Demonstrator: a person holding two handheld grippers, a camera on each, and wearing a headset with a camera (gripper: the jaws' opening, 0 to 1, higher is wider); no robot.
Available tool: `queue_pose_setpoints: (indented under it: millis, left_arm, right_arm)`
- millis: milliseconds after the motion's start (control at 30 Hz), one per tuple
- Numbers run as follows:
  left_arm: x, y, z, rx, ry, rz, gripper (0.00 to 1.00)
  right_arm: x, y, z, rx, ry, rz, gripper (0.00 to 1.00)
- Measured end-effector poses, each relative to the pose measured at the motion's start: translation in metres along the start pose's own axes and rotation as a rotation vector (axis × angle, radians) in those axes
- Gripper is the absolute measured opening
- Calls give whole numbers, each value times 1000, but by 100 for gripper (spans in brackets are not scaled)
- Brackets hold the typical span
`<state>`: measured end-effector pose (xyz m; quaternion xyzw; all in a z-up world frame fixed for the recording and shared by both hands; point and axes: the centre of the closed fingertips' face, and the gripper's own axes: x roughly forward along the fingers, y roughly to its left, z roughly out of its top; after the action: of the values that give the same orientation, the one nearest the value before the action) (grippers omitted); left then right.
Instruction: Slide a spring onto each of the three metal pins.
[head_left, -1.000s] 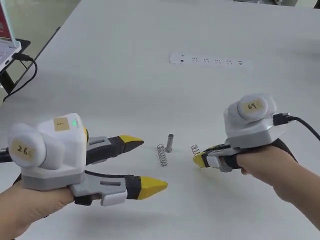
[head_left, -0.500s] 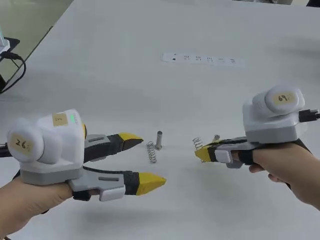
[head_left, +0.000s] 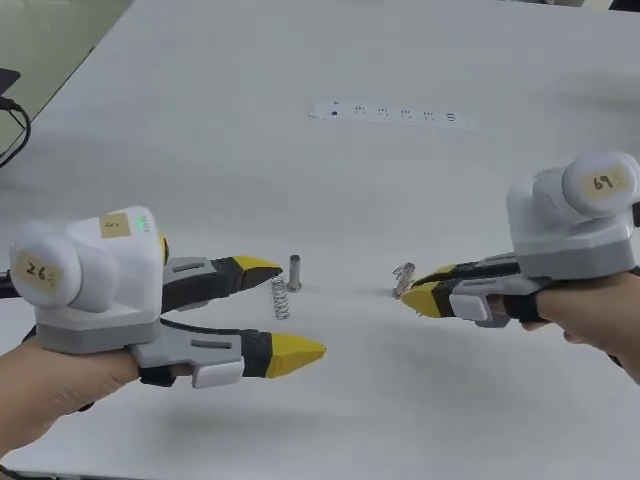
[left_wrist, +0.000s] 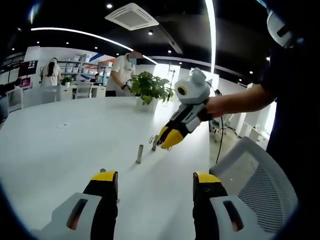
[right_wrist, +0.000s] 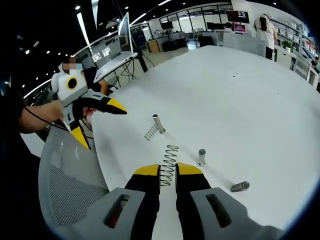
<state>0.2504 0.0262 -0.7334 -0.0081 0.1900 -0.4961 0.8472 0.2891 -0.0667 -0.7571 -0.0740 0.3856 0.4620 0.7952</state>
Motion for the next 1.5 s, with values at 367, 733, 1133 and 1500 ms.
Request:
queue_pose_setpoints:
  millis: [367, 733, 1133, 1500]
  left_arm:
    - [-1, 0, -2, 31, -11, -3, 62]
    - [6, -4, 6, 77, -30, -43, 57]
    - [18, -4, -4, 99, 10, -87, 49]
    - [20, 0, -18, 154, 33, -113, 40]
  right_arm:
    - [-7, 7, 2, -235, 78, 38, 9]
    - [-10, 20, 12, -400, 115, 43, 8]
    - [12, 29, -3, -585, 200, 114, 8]
    - [28, 39, 2, -700, 240, 151, 8]
